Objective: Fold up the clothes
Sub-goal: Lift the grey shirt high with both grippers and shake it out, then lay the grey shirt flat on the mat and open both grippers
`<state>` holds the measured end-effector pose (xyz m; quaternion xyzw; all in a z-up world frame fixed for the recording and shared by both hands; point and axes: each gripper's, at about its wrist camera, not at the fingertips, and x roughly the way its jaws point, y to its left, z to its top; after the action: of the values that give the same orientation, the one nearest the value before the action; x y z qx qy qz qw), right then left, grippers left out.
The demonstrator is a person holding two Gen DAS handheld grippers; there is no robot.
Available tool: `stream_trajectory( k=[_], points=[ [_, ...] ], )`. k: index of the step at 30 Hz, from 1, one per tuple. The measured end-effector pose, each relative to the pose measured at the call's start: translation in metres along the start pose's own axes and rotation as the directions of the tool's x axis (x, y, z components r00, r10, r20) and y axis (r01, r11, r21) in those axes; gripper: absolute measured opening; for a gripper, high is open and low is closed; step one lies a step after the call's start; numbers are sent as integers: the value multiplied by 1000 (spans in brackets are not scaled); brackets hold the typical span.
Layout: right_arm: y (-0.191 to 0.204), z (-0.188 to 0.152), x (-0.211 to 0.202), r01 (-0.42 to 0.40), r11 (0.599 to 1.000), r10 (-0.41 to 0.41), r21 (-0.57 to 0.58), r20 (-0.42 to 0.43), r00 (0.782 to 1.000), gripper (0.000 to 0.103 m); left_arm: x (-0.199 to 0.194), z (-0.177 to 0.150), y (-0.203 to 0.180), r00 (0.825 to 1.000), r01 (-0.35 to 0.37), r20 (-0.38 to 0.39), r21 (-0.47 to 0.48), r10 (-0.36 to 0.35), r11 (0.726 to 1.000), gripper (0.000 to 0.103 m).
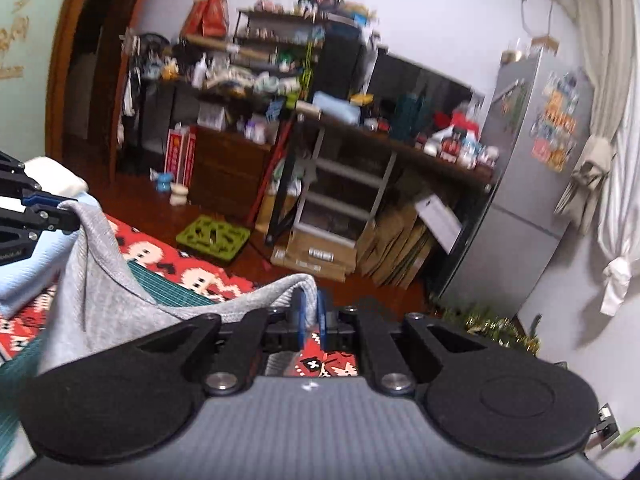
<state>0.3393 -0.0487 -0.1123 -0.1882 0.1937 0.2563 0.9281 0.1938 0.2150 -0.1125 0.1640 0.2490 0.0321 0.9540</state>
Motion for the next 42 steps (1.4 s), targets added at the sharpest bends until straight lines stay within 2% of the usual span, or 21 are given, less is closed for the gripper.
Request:
stream_trajectory(
  k=[4, 9, 10, 12, 14, 15, 18, 20, 22, 27, 31, 34, 38, 42],
  points=[
    [-5, 9, 68, 7, 1000, -6, 14, -37, 999, 6, 49, 4, 6, 998, -9, -59, -11, 8, 1000, 7],
    [-4, -8, 130, -21, 999, 27, 46, -121, 992, 8, 93, -6, 7, 984, -22, -176, -72, 9, 997, 8],
    [-3, -12, 142, -27, 998, 34, 53, -139, 990, 9, 96, -10, 8, 979, -16, -202, -99, -4, 995, 13],
    [-3, -19, 167, -38, 997, 49, 68, -173, 984, 23, 98, -20, 8, 970, 2, -240, -156, -40, 988, 20],
    [-2, -26, 191, -49, 995, 65, 83, -206, 976, 25, 92, -28, 7, 965, 12, -255, -184, -59, 983, 45],
    [-4, -32, 193, -53, 993, 74, 101, -214, 974, 27, 87, -33, 6, 964, 18, -259, -188, -67, 982, 48],
    [-12, -50, 167, -63, 985, 95, 161, -195, 976, 28, 64, -44, 2, 962, 33, -260, -181, -80, 983, 50],
    [-14, -58, 145, -72, 980, 105, 184, -181, 978, 29, 45, -52, 0, 962, 42, -257, -187, -90, 981, 57],
    [-12, -68, 120, -78, 977, 113, 200, -169, 979, 30, 22, -61, -2, 964, 48, -247, -202, -98, 978, 59],
    [-9, -110, 27, -96, 968, 132, 233, -147, 980, 30, -40, -87, -6, 968, 48, -227, -244, -105, 969, 59],
    [2, -141, -42, -96, 963, 135, 253, -143, 980, 30, -89, -107, -10, 970, 57, -207, -307, -125, 950, 59],
    [7, -160, -95, -93, 953, 134, 288, -124, 983, 30, -125, -118, -16, 978, 59, -173, -311, -118, 948, 59],
    [7, -175, -145, -92, 952, 122, 292, -85, 989, 30, -165, -129, -24, 986, 62, -127, -307, -106, 950, 59],
    [4, -183, -175, -85, 955, 107, 284, -62, 992, 30, -177, -137, -23, 988, 48, -125, -320, -93, 946, 59]
  ],
)
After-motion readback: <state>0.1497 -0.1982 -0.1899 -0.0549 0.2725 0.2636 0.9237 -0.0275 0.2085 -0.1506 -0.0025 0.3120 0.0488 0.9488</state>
